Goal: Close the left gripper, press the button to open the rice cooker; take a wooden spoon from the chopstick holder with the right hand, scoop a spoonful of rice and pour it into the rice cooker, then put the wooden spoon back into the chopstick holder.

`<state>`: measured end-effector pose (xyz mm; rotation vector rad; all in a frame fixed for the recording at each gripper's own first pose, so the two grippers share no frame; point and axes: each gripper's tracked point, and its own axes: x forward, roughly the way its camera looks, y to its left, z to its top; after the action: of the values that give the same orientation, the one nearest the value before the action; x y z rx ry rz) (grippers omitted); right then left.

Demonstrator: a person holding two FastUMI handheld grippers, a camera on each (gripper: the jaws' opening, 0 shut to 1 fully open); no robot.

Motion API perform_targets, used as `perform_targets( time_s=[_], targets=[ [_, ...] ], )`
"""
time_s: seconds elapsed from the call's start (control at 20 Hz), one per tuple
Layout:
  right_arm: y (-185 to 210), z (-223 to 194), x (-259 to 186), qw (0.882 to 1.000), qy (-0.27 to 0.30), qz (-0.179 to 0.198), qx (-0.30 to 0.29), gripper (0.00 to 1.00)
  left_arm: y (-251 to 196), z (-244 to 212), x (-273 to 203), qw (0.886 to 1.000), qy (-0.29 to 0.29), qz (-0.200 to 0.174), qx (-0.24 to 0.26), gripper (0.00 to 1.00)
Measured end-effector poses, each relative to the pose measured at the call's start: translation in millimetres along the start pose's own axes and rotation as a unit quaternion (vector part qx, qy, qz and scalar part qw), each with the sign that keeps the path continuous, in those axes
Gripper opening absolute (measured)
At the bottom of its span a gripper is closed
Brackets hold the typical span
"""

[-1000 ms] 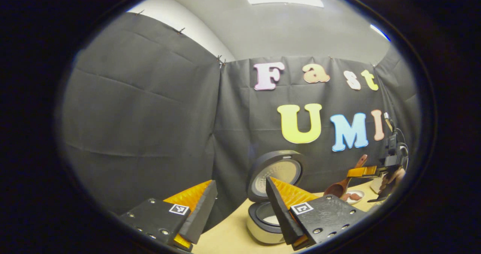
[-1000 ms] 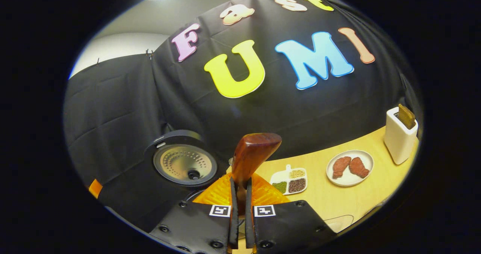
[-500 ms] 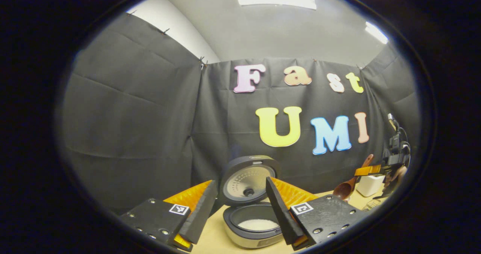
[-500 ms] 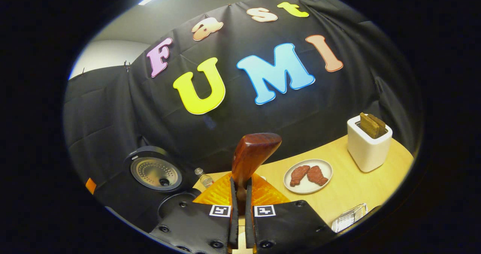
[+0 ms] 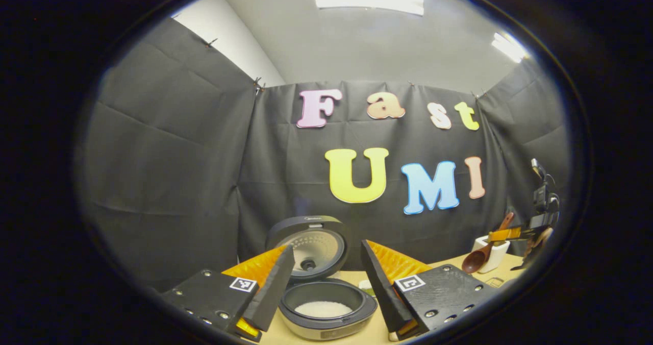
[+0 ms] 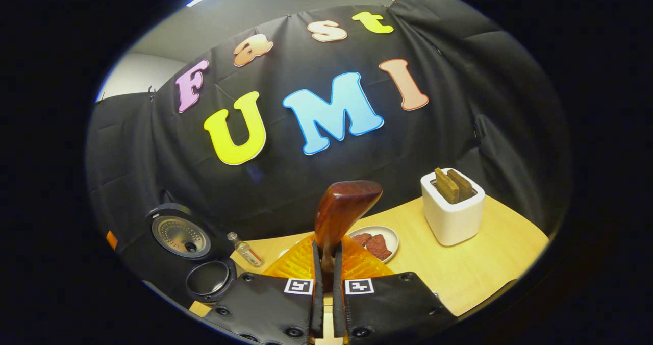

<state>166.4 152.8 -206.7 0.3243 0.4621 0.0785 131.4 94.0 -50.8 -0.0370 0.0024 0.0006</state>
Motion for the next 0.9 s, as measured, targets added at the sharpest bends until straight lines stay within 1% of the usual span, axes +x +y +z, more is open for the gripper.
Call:
perform_targets(
  time_s=[0.2, 0.4, 0.6, 0.9],
  targets=[
    [-37, -6, -10, 0.999, 0.007, -0.029, -0.013, 0.08, -19, 0, 0, 1.000, 0.001, -0.008, -0.003, 0.82],
    [-67, -21, -19, 0.998, 0.023, -0.051, -0.020, 0.09, -39, 0, 0, 1.000, 0.000, -0.017, -0.001, 0.82],
    [-88, -36, -26, 0.997, 0.043, -0.062, -0.021, 0.09, -53, -2, -1, 1.000, 0.003, -0.024, -0.001, 0.82],
    [-108, -59, -41, 0.995, 0.064, -0.072, -0.037, 0.09, -66, 0, -8, 1.000, 0.002, -0.029, 0.001, 0.82]
  ],
)
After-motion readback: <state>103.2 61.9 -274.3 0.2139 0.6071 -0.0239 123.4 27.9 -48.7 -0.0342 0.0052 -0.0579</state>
